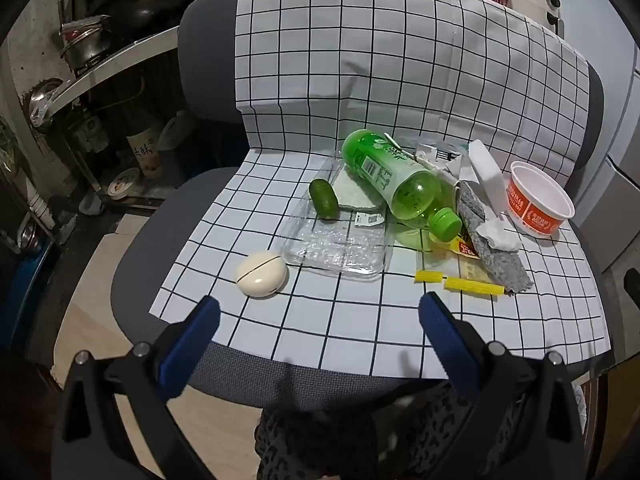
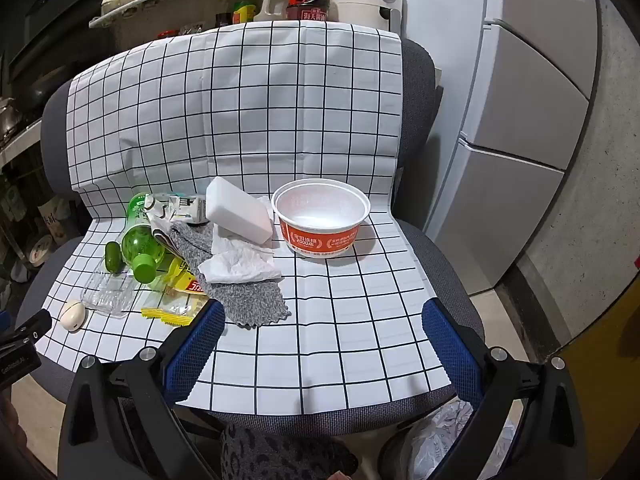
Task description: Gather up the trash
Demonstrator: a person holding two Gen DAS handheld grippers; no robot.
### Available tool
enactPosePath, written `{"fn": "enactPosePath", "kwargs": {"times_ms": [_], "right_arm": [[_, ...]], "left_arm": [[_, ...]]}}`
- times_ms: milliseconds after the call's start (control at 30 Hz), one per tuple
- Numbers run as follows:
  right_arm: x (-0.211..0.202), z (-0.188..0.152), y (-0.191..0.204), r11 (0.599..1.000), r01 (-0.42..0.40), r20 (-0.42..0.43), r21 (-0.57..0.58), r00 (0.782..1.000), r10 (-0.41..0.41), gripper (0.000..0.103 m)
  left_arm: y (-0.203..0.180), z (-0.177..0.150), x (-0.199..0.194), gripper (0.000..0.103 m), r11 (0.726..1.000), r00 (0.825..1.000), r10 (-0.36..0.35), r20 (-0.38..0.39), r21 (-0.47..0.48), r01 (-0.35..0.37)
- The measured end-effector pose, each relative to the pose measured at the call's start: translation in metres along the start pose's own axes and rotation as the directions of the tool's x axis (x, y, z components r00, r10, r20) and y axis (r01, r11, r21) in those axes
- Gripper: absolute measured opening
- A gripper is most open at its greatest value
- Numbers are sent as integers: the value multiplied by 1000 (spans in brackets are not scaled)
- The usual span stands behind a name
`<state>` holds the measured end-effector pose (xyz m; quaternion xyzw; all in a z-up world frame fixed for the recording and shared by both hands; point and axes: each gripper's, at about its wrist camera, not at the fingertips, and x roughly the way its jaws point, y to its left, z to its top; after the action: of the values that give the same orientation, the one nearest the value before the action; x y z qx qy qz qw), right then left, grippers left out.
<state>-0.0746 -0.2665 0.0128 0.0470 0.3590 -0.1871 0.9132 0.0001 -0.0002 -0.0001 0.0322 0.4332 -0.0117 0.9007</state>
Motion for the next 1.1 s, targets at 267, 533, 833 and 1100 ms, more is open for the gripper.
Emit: {"fn": "enactPosePath", "kwargs": {"times_ms": [267, 533, 833, 1100], "right_arm": [[0, 0, 0, 1000, 1, -1, -1, 1000, -1, 97], [0, 0, 0, 1000, 2, 0, 0, 1000, -2, 97], [0, -1, 0, 1000, 2, -1, -1, 1000, -2, 97], [0, -1, -1, 1000, 2, -2, -1, 1000, -2, 97]], "left_arm": [[0, 0, 0, 97, 1000, 1000, -2, -1, -1, 2], [3, -1, 2, 97, 1000, 1000, 2, 1, 2, -2], [10, -4, 2, 97, 1000, 1000, 2, 2, -1, -2], [8, -3, 1, 97, 1000, 1000, 5, 1, 0, -5]]}}
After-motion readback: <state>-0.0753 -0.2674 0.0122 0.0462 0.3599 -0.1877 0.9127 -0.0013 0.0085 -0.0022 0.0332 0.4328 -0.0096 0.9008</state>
